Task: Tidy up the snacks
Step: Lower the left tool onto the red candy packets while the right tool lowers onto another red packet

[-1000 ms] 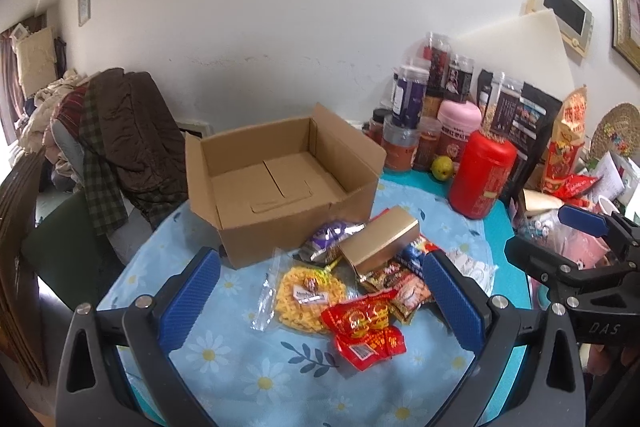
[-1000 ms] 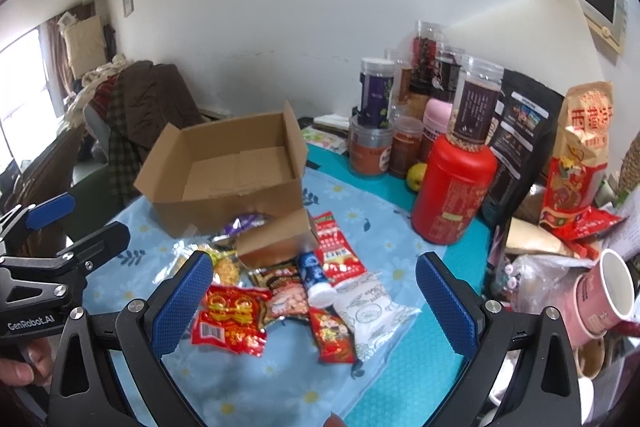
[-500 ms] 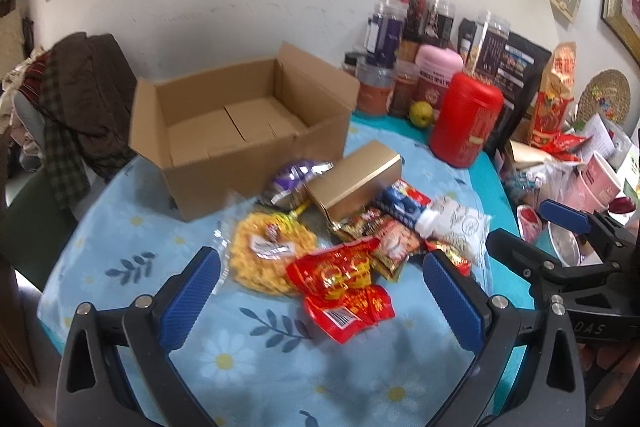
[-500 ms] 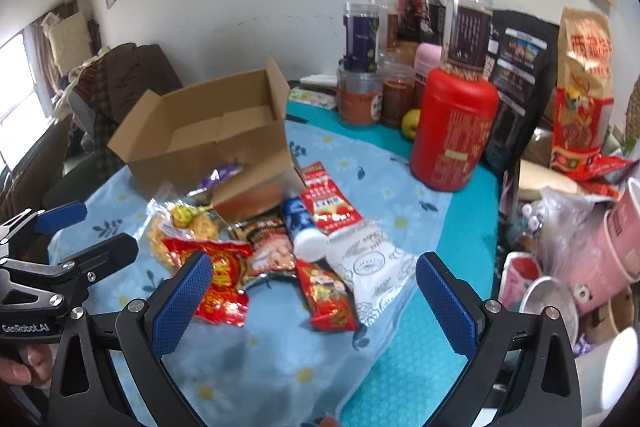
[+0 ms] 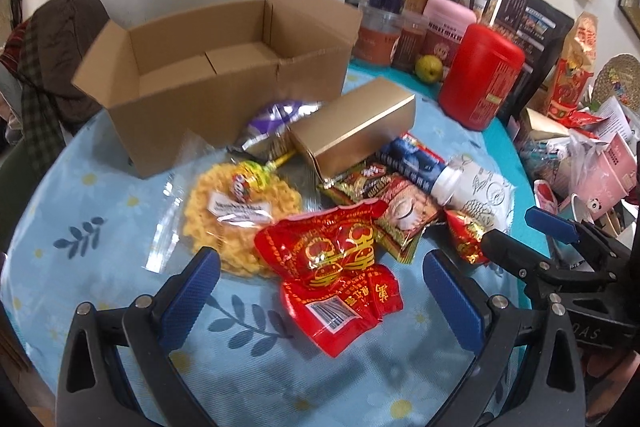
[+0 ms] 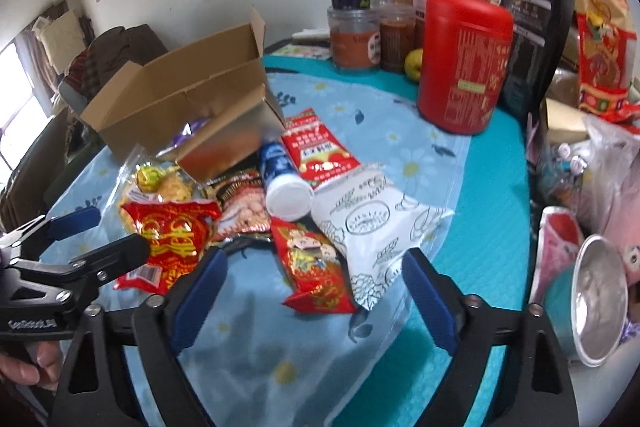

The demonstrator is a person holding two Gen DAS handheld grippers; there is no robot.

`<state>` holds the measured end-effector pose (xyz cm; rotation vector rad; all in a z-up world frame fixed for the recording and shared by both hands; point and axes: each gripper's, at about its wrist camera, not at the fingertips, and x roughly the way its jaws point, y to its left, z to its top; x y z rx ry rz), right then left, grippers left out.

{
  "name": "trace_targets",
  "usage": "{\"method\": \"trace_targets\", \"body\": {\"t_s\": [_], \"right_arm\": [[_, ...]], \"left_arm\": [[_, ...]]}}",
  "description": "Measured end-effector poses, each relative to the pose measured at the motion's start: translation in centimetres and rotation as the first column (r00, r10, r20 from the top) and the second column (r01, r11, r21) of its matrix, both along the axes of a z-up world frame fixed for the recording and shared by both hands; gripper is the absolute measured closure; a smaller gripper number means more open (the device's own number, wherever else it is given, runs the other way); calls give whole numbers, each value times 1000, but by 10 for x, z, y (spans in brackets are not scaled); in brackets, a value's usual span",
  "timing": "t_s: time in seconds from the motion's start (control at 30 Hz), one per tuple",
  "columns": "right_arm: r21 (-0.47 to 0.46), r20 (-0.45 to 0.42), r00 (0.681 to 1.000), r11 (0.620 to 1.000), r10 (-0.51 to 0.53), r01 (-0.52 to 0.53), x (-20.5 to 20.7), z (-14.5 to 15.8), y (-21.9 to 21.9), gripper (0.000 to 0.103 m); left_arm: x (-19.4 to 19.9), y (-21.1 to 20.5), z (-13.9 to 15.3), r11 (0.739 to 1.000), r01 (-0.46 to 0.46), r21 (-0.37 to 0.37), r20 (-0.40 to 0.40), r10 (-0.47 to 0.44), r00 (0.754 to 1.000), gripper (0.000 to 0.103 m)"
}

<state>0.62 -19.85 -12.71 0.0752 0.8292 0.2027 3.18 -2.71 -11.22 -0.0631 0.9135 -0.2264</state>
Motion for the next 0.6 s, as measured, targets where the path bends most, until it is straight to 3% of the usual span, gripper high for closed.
{"method": "trace_targets", "body": {"t_s": [0.3, 0.53, 0.6], "right_arm": [[43, -50, 997, 997, 63, -61, -1, -21, 2, 35], [53, -70, 996, 998, 48, -44, 8, -28, 3, 35], [34, -76, 996, 999, 39, -36, 10, -31, 7, 37]], "left_arm": [[19, -12, -25, 1000, -9, 24, -66, 10, 998, 0], [27, -11, -31, 1000, -19, 22, -44, 20, 999, 1], [27, -7, -31, 1000, -15, 3, -36, 15, 999, 13]]}}
